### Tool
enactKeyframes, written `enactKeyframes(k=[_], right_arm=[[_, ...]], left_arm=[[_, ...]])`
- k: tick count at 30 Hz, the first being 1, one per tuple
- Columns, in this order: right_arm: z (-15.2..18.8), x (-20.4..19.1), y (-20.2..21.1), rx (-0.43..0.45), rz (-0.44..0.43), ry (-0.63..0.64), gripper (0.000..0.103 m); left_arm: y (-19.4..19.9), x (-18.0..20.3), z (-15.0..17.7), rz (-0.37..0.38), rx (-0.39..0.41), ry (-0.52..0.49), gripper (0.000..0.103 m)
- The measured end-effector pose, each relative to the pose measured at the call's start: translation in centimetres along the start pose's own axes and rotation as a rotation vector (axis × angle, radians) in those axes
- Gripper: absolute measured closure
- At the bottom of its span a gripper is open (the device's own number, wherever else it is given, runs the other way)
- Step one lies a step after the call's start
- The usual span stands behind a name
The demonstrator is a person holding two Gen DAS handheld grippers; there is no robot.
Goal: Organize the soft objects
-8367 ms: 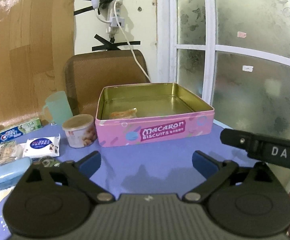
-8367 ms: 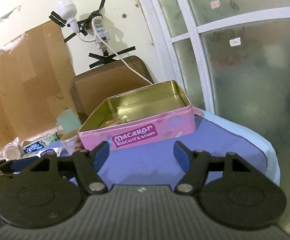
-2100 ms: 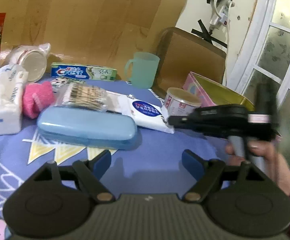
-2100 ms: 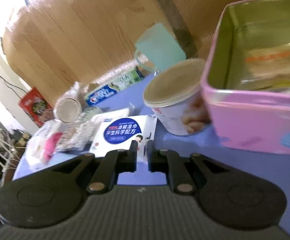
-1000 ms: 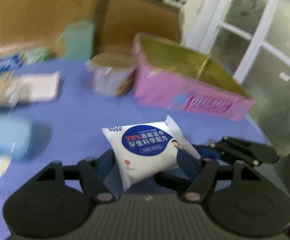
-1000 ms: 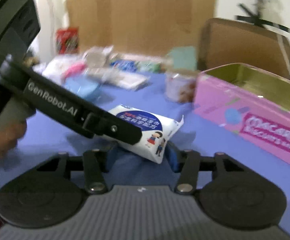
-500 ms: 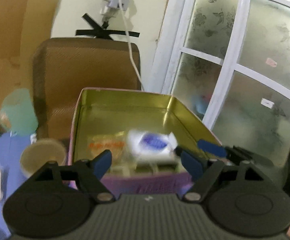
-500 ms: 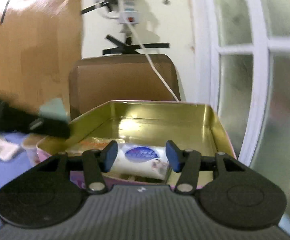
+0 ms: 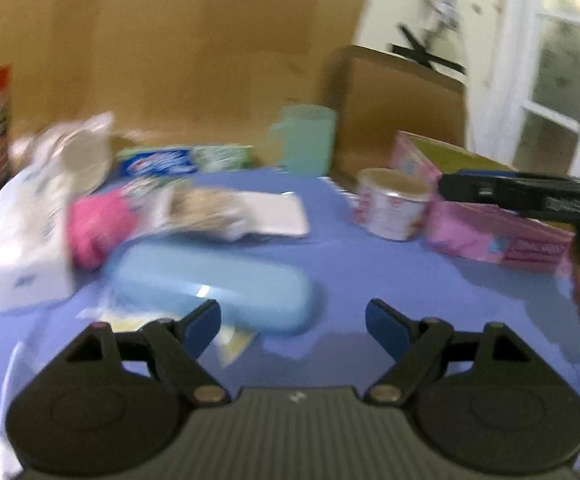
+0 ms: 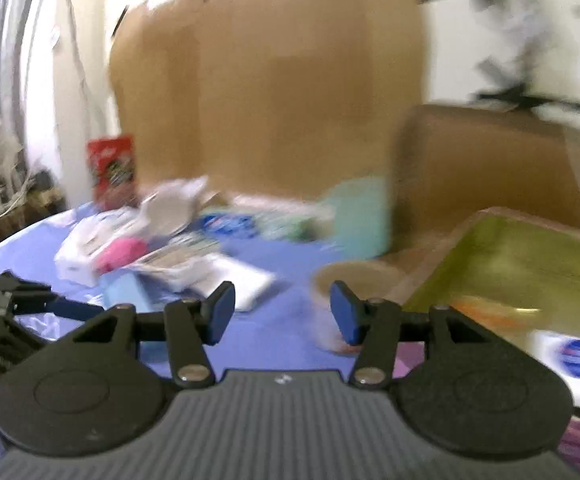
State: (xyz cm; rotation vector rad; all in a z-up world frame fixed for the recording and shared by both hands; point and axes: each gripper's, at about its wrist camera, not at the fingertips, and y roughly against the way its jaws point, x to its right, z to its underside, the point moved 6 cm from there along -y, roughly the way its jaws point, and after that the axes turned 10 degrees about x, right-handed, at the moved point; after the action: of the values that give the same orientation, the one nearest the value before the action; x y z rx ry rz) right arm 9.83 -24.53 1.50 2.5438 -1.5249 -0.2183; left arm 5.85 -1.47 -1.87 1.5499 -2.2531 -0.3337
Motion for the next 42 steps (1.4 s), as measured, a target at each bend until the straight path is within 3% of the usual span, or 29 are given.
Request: enactKeyframes(k=[5,9,13,18,20,22,26,29,31,33,38,40,42], right_arm=[[-0.1,-3.1,-8.0,-0.134,-0.096,-0.124,0.049],[-0.1,-7.1,-10.7,-0.206,-0.182,-0.248,0.046],[0.4,-8.6,-14.2,-0.254,-0.115,-0.293,0.029],[-0.2,-8.2,-16.4,-0.238,-0.101,-0.282,0.027],[0.1,-7.7,-17.3,-0.285,-0.1,-0.301,0.032],[0.8,-7.8,-17.5,-0.333,-0.101,-0.283,0.065],[1.6,-7.2,-14.3,-0.346,-0.134,-0.275,0.071],[1.8,-7.2,-11.3,-0.323,-0.161,-0.195,0.068],[1.5,-7.4,-10.0,-0.3,-0.189,-0.143,0.053],[1.5,-8.0,-9.5,-0.301,-0.231,-0.091,0.051],[2.9,-10.3,-11.2,-0.336,-0.229,0.058,0.051],[3.7,-10.9,-12.6,-0.379,-0.233,0.071,0.041],[4.3,-11.1,-13.5,-0.421,-0.242,0.023,0.039]], left_arm=[[1.6,-3.6,0.6,-0.027,0.049,0.062,0.021],[1.7,-5.6,0.8,0.024,0.049,0.159,0.02],[1.8,-6.2,0.7,0.066,0.07,0.212,0.02],[2.3,-6.2,0.8,0.077,0.1,0.22,0.02],[2.1,-6.1,0.7,0.076,0.101,0.219,0.02],[2.1,-6.0,0.7,0.074,0.1,0.221,0.02],[2.0,-6.2,0.7,0.075,0.099,0.233,0.02],[2.0,-6.3,0.7,0.082,0.099,0.243,0.02],[2.0,-6.4,0.7,0.084,0.105,0.25,0.02],[2.3,-6.5,0.7,0.084,0.117,0.259,0.02],[3.1,-6.9,0.6,0.087,0.163,0.285,0.018],[3.4,-7.1,0.5,0.084,0.175,0.293,0.017],[3.4,-7.1,0.5,0.081,0.179,0.296,0.017]])
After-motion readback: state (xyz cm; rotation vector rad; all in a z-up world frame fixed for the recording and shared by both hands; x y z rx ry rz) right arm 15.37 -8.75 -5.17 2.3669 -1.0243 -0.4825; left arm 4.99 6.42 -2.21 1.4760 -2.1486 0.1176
